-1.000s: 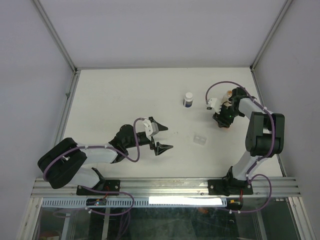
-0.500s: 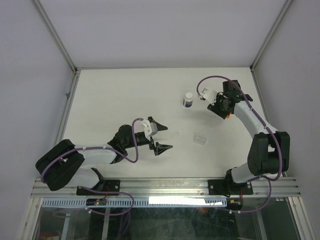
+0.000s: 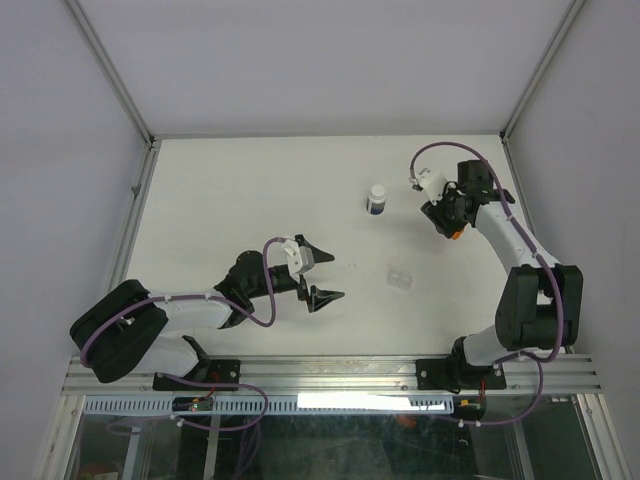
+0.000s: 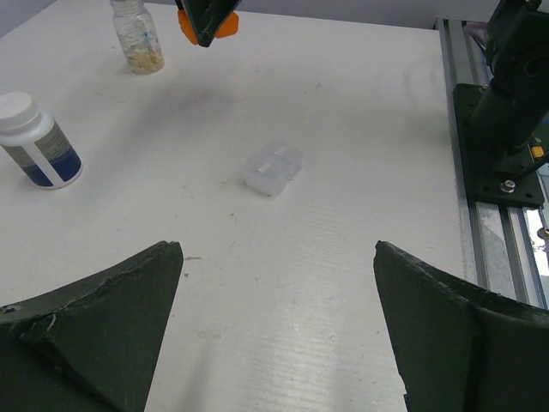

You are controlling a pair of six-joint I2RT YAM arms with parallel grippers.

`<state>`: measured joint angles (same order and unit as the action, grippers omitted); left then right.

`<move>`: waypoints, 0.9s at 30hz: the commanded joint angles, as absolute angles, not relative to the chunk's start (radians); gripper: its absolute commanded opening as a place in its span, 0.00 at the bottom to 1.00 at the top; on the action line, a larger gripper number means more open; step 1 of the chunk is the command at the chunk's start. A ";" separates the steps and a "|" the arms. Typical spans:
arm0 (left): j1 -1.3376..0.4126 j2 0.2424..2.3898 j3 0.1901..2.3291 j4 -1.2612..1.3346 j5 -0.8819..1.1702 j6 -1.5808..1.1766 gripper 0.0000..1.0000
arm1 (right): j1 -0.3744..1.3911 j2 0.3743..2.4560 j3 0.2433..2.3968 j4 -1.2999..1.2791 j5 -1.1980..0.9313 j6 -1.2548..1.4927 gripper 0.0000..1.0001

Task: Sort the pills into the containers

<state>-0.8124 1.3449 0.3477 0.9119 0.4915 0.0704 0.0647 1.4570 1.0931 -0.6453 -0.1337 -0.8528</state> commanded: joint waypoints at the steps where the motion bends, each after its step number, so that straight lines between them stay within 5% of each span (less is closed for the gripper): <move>1: -0.821 1.310 0.345 0.951 0.502 0.087 0.98 | -0.027 1.536 1.083 -0.603 -0.297 -0.789 0.29; 11: -0.821 1.306 0.341 0.956 0.506 0.085 0.98 | -0.076 1.689 1.064 -0.522 -0.301 -0.843 0.34; 20: -0.822 1.289 0.332 0.953 0.503 0.087 0.98 | -0.080 1.648 1.063 -0.546 -0.335 -0.830 0.75; 27: -0.821 1.286 0.322 0.963 0.503 0.089 0.98 | -0.072 1.487 1.013 -0.695 -0.596 -1.013 0.79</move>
